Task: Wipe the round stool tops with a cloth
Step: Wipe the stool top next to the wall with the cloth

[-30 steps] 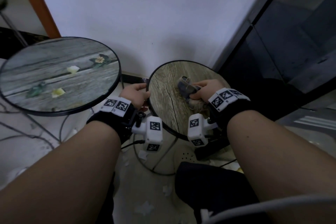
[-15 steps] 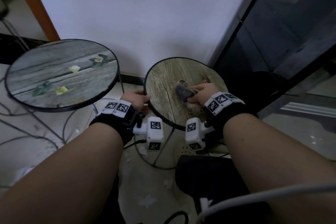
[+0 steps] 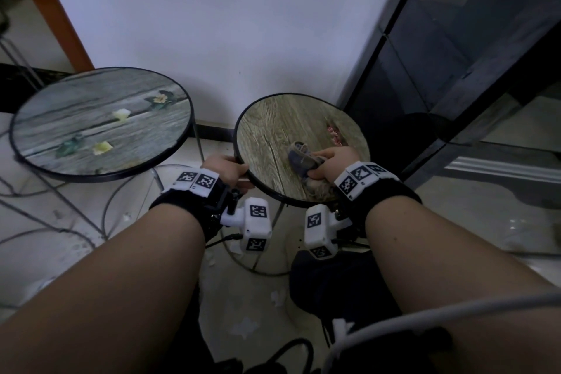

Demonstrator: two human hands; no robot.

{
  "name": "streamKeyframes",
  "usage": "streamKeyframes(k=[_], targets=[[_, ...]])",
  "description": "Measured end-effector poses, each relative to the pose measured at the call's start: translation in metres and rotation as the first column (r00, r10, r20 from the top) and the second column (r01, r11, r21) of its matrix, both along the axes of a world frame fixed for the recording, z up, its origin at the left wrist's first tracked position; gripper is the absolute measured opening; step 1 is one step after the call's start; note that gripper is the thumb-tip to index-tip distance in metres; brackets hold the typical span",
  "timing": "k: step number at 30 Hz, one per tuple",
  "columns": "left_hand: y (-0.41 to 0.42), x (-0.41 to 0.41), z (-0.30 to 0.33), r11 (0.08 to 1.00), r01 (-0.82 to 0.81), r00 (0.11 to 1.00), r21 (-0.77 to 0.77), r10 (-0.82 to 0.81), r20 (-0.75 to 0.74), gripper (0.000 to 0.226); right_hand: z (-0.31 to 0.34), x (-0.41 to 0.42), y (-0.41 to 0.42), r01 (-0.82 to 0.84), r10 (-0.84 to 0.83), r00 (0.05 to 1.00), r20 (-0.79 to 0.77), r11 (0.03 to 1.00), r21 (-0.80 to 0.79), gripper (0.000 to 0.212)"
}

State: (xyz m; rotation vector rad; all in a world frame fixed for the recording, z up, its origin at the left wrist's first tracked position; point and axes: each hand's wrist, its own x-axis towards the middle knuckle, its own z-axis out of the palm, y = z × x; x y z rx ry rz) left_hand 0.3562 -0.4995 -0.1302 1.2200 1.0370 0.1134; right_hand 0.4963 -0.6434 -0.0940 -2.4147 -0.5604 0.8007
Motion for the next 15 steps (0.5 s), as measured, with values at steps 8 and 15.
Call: streamKeyframes(k=[8, 15], targets=[[-0.016, -0.010, -0.001, 0.999, 0.019, 0.999, 0.045, -0.017, -0.029, 0.015, -0.002, -0.008, -0.009, 0.027, -0.026, 0.999, -0.047, 0.999, 0.019, 0.042], [-0.021, -0.009, 0.000, 0.998, -0.023, 1.000, 0.056, 0.024, -0.015, 0.032, 0.005, -0.018, -0.017, 0.109, -0.093, 0.983, -0.155, 0.990, 0.095, 0.041]])
